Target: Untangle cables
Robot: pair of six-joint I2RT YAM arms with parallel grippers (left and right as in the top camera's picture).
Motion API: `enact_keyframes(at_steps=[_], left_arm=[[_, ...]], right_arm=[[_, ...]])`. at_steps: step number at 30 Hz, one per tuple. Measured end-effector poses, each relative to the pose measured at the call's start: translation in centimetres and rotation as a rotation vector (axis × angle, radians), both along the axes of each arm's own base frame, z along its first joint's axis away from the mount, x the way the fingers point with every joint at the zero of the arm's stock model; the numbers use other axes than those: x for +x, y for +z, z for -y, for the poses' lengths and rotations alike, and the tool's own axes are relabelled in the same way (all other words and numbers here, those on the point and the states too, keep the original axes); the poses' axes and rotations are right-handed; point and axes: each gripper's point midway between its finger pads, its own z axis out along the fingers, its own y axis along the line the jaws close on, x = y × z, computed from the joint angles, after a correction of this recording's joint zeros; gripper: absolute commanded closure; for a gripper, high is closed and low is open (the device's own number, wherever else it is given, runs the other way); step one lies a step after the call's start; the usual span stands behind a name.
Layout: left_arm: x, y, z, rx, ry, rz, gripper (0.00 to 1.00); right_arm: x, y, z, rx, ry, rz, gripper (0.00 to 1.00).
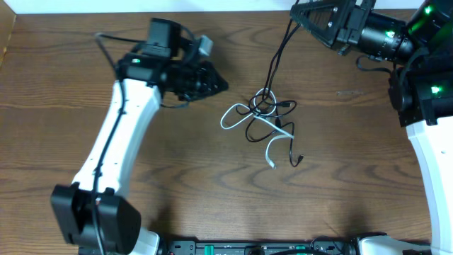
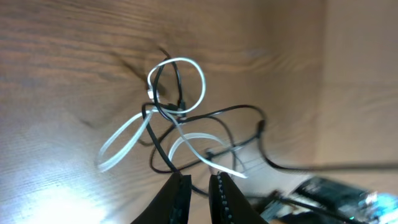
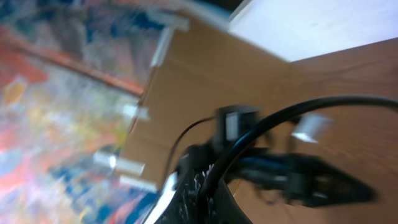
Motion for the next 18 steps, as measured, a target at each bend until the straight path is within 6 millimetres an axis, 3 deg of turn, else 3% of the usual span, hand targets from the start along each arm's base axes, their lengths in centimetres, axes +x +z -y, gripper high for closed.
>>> enact_keyframes(at_steps=[3,6,7,8,10,13,15,18], left_arm=[[0.0,2.0,-1.3,-0.079,0.081,-0.030,0.83],[-0.5,3.0,-1.1,-0.130,0.099,-0.060,0.83],[-0.6,3.0,-0.8,-0.136,0.095,-0.069,0.70],[-0.8,3.0,-0.6,-0.139,0.091,-0.076,0.62],[-1.2,3.1,-0.2,-0.144,0.073,-0.083,0.55],[-1.5,3.1,0.1,-0.143,0.048,-0.077,0.49],[-1.7,3.0,0.1,-0.141,0.037,-0.073,0.47],[-1.7,3.0,0.1,-0.137,0.029,-0.066,0.46]], right_arm=[[1.3,-0.7,0.3,-0.001,-0.074,-0.045,0.99],[2.6,-0.8,0.2,0.054,-0.124,-0.129,0.99],[3.0,0.0,0.0,0.096,-0.132,-0.135,0.99],[3.6,0.7,0.0,0.131,-0.145,-0.128,0.99],[3.7,3.8,0.1,0.228,-0.137,-0.031,0.99],[1.9,9.2,0.9,0.365,-0.111,0.153,0.98],[0.5,11.6,1.4,0.430,-0.099,0.222,0.98],[0.2,12.0,1.7,0.456,-0.109,0.164,0.99]])
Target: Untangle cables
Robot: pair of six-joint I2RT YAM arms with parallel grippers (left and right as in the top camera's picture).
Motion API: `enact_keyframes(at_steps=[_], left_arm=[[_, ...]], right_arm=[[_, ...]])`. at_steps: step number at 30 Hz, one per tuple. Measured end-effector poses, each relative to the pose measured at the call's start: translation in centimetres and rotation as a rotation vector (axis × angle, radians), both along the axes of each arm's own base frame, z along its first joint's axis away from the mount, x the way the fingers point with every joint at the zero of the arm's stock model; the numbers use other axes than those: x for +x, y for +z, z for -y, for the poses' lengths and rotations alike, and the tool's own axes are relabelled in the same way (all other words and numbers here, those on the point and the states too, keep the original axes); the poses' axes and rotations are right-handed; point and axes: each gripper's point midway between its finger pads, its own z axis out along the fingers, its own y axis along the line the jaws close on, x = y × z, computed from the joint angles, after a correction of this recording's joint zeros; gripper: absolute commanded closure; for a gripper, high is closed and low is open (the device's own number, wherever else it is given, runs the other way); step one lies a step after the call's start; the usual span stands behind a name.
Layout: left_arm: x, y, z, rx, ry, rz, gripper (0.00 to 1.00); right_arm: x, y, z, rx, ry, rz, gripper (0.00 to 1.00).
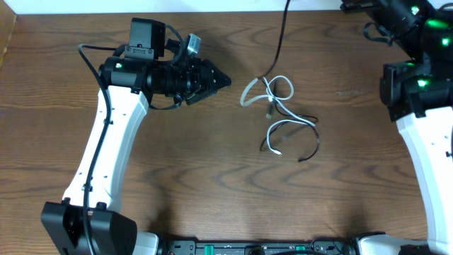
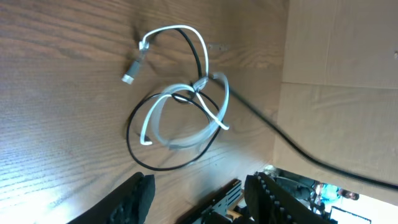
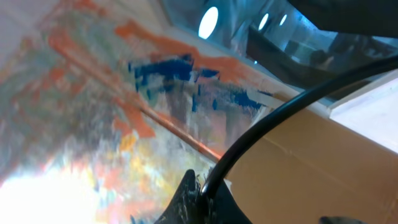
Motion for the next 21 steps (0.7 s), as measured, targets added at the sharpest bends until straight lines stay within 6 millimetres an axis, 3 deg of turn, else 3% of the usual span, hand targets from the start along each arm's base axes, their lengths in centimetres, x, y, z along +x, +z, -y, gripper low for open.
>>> enact_keyframes(at_steps=[4,6,7,8,9,11,14,21], left_arm=[[0.0,0.0,0.0,0.001,-0.003,0.005,0.45],[0.0,0.0,0.0,-0.001,-0.004,0.005,0.45],[0.0,0.1,0.0,-0.003,-0.004,0.004,0.45],[0.0,0.1,0.1,-0.004,-0.004,0.005,0.45],[-0.1,0.3,0.2,-0.019,-0.012,0.007,0.45],[0.0,1.0,0.7,-0.058,-0.033,0.028,0.45],[0.2,2.8,1.6,-0.134,-0.078,0.089,0.43],[-0.8,4.6,2.2,-0.162,-0.205,0.252,0.42]], right_arm=[[2.0,-3.2,-0.5,-0.055,-0.006,-0.169,0.99],[3.0,-5.9,-1.0,-0.104,-0.005,-0.272,0.98],[3.8,-9.1,-1.4,-0.159,-0.012,-0.400,0.98],[3.9,-10.3,-1.6,-0.182,-0.005,-0.447,0.99],[4.1,-13.5,-2.0,-0.233,-0.009,-0.565,0.99],[4.3,-16.7,-1.8,-0.283,-0.038,-0.687,0.98],[4.7,-18.4,-1.3,-0.309,-0.089,-0.745,0.99],[5.4,-18.8,-0.6,-0.303,-0.148,-0.763,0.98]])
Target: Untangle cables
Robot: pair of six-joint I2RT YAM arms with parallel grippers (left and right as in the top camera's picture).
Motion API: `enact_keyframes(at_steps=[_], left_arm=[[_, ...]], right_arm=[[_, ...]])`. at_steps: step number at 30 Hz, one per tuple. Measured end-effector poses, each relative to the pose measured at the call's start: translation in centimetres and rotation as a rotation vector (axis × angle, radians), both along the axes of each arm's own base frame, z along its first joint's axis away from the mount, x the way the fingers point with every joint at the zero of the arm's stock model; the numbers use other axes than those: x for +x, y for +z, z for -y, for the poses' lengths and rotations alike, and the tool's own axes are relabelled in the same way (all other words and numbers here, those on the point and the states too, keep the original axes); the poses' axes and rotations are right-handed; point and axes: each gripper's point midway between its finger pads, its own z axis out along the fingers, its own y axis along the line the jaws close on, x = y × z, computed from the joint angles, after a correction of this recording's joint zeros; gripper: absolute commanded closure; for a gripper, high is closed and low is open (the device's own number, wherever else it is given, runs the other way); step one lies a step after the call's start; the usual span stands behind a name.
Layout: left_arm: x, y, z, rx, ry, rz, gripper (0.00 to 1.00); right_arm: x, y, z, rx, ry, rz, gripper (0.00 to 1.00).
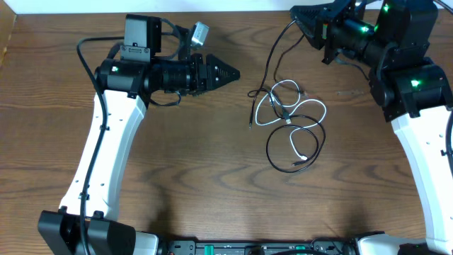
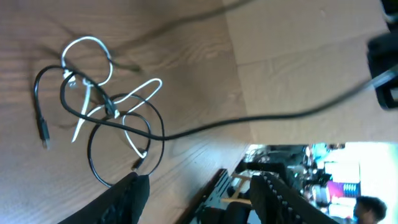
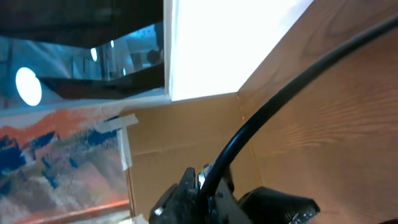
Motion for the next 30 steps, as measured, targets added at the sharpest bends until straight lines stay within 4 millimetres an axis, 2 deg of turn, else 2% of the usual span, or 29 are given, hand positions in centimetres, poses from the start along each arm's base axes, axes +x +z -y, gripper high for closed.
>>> enact_keyframes(at_steps=[4,8,12,16,21,23,25,30], left_arm=[[-0.8,0.2,1.1,0.017,-0.086,0.114,0.42],[-2.0,0.1,3.5,0.076,-0.172,0.241,0.41],[-2.0,0.4,5.2,0.114,-0.215,0.368,0.41],[-0.5,0.5,5.2,0.171,-0.181,0.469,0.41],[0.6,1.2,5.5,0.178,-0.156,0.534,0.44],[0.9,1.7,5.7,0.165,-0.144,0.546,0.49],[1.2,2.3,6.0,0.148,-0.131,0.559,0.60],[1.1,2.7,6.2,0.120,-0.127,0.546,0.60]], right_arm=[[0.1,0.0,0.1,0.044,-0.028,-0.048,0.98],[0.2,0.4,-0.2,0.091,-0.038,-0.076,0.98],[0.3,0.6,-0.2,0.113,-0.047,-0.083,0.98],[0.0,1.0,-0.6,0.136,-0.022,-0.089,0.98],[-0.3,2.8,-1.1,0.199,0.016,-0.057,0.99],[-0.3,3.3,-1.2,0.223,0.022,-0.053,0.99],[-0.4,3.9,-1.4,0.250,0.034,-0.052,0.98],[-0.6,4.2,-1.5,0.279,0.045,-0.069,0.99]])
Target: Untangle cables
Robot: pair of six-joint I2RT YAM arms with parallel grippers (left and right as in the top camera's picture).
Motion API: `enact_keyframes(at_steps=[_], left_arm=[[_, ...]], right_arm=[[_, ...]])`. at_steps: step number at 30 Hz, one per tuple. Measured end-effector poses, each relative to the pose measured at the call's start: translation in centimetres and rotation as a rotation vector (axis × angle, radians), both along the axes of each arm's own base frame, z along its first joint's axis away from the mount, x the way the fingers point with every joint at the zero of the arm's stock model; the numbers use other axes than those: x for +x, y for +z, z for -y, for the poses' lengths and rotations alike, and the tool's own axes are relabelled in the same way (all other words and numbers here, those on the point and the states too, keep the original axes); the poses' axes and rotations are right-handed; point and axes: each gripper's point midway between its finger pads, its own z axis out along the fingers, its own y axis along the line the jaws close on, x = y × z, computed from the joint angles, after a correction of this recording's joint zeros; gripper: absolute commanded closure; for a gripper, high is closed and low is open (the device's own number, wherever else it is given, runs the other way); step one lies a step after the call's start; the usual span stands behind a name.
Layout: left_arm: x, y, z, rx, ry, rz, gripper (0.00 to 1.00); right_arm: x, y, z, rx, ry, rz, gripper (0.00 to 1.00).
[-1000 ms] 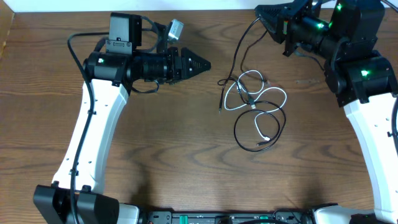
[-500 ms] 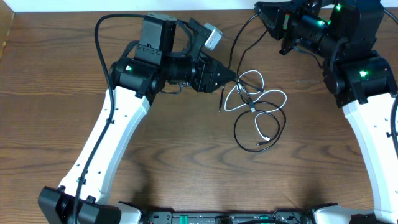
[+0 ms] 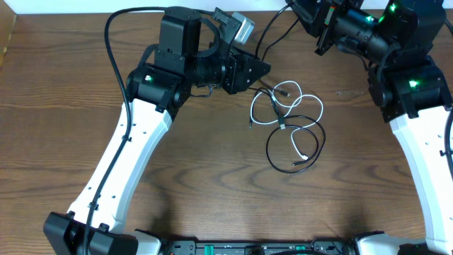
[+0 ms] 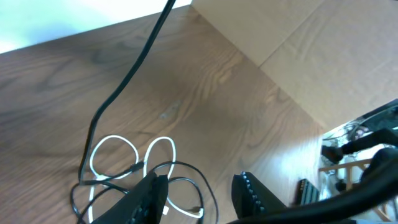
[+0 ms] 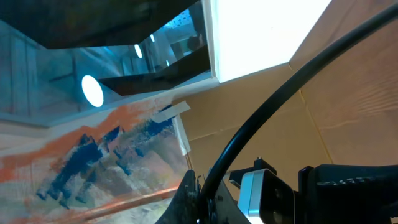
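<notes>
A thin white cable and a black cable lie looped through each other right of the table's middle. One black strand rises from the tangle to my right gripper at the far edge. In the right wrist view that gripper is shut on the black cable. My left gripper hangs open just left of the tangle's top. In the left wrist view its fingers frame the white loops, with nothing between them.
Brown wooden table with a white wall along its far edge. Cardboard panels stand beyond the right side. The left arm's white links cross the table's left half, and the right arm runs down the right edge.
My left arm has swung right and toward the far edge, so its open gripper is now close to the tangle's top. The right gripper still holds the black strand. The tangle barely changed.
First the tangle was tight, my left gripper nearly shut beside it and the right holding a black strand. Then the left stood open and the right was out of frame with the strand. Later the loops lay spread wider; now the left gripper is near them.
</notes>
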Motion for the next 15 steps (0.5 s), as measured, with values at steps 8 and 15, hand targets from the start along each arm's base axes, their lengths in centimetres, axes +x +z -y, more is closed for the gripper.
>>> enact_keyframes(at_steps=[8,15], left_arm=[[-0.2,0.1,0.1,-0.008,-0.011,-0.007,0.69],[0.0,0.6,0.3,-0.033,0.003,-0.021,0.93]], right_arm=[[0.3,1.2,0.9,0.048,-0.010,0.012,0.98],[0.1,0.9,0.8,0.043,0.011,0.001,0.98]])
